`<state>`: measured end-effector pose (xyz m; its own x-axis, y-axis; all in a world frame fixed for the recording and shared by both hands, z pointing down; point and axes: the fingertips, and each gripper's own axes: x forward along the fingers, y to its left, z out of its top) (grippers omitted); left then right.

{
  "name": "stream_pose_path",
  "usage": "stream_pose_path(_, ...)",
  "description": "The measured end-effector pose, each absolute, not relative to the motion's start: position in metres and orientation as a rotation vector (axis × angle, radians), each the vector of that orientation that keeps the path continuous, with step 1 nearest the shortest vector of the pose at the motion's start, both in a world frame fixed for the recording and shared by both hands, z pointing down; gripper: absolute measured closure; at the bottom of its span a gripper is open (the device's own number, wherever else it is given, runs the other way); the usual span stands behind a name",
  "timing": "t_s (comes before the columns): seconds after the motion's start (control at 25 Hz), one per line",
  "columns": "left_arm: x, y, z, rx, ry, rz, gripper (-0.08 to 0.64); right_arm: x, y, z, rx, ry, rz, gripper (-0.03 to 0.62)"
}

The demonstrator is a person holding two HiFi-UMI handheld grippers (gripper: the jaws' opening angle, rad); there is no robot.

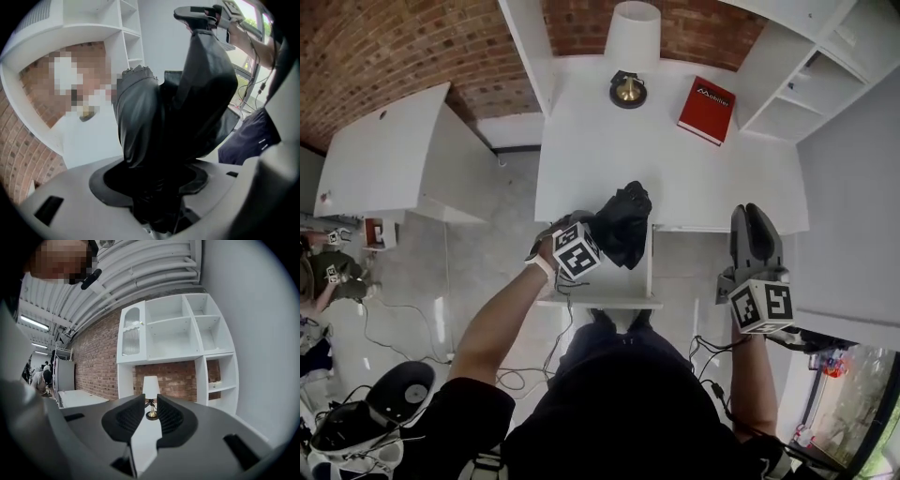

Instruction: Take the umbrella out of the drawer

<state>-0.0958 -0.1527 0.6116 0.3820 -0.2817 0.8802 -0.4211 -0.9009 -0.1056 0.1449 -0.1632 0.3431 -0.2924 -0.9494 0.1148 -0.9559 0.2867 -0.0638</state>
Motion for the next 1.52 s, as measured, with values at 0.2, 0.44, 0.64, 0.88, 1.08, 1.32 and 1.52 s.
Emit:
stream_pose_path(0.2,-0.099,-0.192,0.576,2.577,-0.687,1.553,0.313,0.142,-0.153,0.320,1.881,-2.447,0.130,0.517)
stream_pose_path(0.44,-0.107,-0.243,0.561,2.596,-0.732,1.589,0.313,0.147,-0.157,0.317,1.933,-2.407,0.143,0.518)
stream_pose_path(0.64,-0.109,-0.281,0.563,2.552,-0.801,1.593,0.313,0.152,-0.177,0.333,1.912,-2.422,0.181,0.519)
stream_pose_path(0.88,-0.112,-0.318,0.579,2.463,-0.861,1.627,0.313,0.168,-0.216,0.346,1.855,-2.455,0.218,0.520)
stream_pose_path(1.08,-0.112,-0.348,0.604,2.380,-0.897,1.644,0.313,0.187,-0.250,0.358,1.828,-2.464,0.237,0.520)
stream_pose_path(1.32,-0.113,-0.375,0.633,2.303,-0.909,1.691,0.313,0.197,-0.278,0.383,1.783,-2.453,0.298,0.520)
stream_pose_path(1.52,-0.113,-0.394,0.651,2.270,-0.918,1.737,0.313,0.203,-0.291,0.399,1.760,-2.446,0.335,0.520)
